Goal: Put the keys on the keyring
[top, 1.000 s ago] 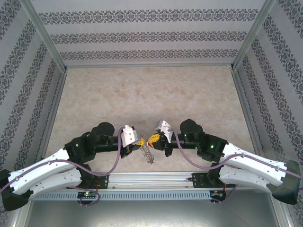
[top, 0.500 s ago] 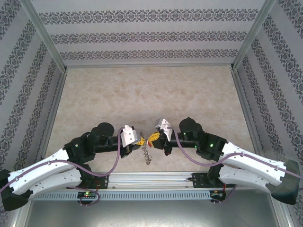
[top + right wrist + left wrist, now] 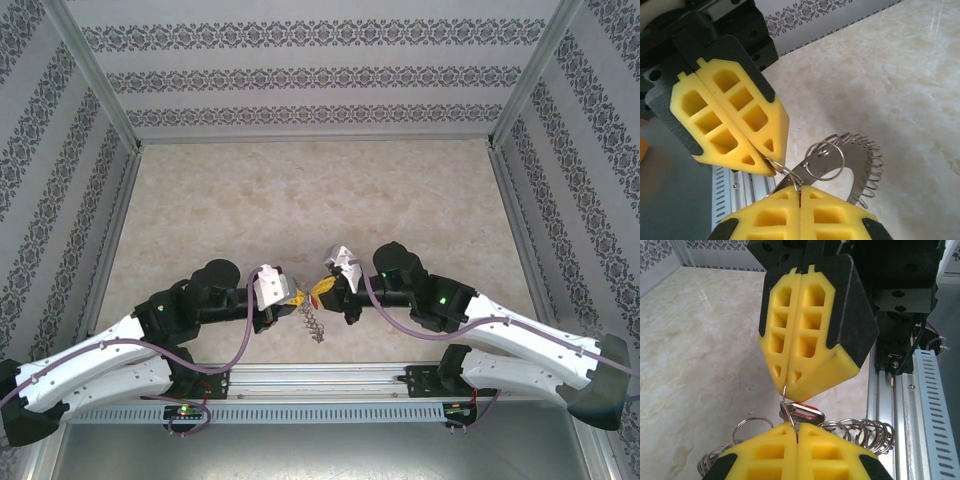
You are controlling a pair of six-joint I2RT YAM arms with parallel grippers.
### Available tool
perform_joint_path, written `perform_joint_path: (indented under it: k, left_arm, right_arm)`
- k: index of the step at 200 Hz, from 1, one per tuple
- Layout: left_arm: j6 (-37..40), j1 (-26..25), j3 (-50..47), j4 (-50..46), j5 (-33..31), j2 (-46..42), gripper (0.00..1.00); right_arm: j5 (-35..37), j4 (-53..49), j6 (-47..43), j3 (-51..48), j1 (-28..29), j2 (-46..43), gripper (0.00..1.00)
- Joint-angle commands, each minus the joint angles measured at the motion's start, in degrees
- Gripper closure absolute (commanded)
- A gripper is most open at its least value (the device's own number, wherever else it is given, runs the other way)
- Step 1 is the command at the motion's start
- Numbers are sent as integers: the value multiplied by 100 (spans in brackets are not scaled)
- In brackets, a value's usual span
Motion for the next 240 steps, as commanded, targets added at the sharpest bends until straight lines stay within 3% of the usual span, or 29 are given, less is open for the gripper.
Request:
perform_joint_path:
  k: [1,148,188,215,240]
  left_arm:
    - [167,-160,208,81,281,-183,100]
    - [294,-292,247,27,-17,-214,100]
    - [333,-297,269,-8,-103,-230,100]
    - [337,-319,287,-15,-110,-266,100]
    - [317,-320,304,36,9,-311,100]
  right_arm:
    - [335,-280,135,177,-184,131,100]
    - [-22,-814,373,557,-385,366,100]
    - [-33,-937,390,602,-426,321,79]
    - [373,-1133,255,653,-435,93,67]
    - [436,-1050,38,566,-362,-305,61]
